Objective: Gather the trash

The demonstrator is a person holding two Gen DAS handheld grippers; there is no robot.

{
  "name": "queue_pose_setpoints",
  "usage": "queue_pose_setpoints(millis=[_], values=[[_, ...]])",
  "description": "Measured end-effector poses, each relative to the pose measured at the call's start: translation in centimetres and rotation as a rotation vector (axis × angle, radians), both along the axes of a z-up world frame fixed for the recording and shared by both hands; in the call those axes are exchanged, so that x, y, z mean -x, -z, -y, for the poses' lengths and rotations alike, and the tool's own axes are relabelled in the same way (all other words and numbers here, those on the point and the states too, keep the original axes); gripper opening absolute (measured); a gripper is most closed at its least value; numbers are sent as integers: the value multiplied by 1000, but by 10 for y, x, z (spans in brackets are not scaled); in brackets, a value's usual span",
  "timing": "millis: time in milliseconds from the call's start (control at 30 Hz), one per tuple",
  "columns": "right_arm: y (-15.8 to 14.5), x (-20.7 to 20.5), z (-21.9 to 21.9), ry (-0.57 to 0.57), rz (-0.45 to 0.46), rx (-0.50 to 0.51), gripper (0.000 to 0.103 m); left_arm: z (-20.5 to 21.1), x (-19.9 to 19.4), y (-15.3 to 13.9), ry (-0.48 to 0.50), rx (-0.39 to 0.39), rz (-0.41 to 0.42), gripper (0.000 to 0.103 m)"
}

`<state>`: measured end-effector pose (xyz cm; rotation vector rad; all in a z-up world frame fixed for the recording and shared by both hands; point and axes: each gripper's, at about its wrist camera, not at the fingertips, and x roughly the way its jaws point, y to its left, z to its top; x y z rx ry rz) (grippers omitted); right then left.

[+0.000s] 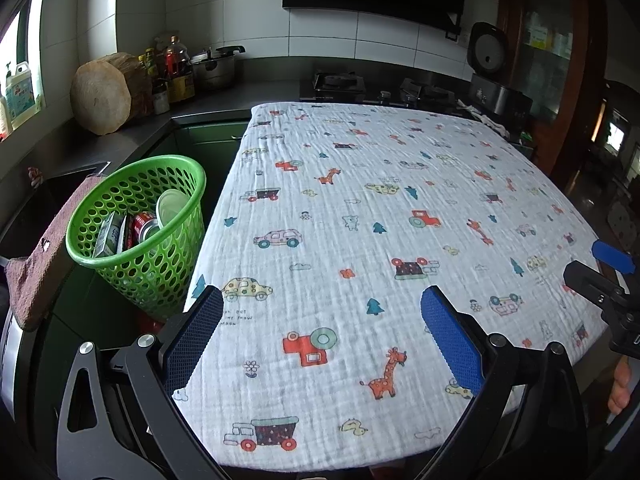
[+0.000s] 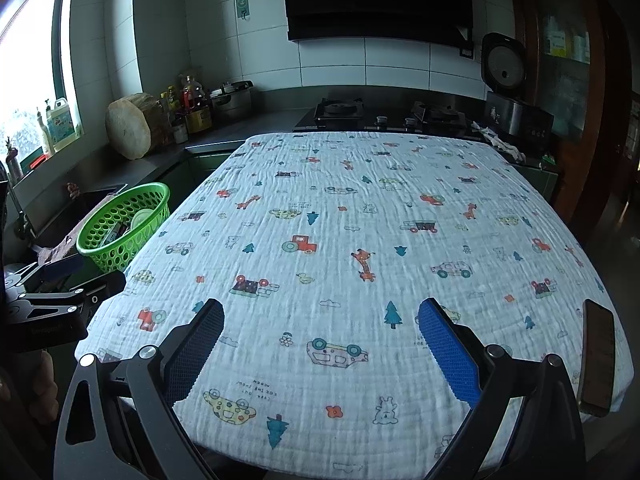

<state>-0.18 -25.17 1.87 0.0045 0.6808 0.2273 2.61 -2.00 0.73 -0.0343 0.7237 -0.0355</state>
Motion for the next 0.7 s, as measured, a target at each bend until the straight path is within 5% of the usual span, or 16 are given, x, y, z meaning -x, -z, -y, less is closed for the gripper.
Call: queue_pose_setpoints(millis=[700], values=[[1,0,-3,-12,0,3,95,-2,3,-3,-11,9,6,98]])
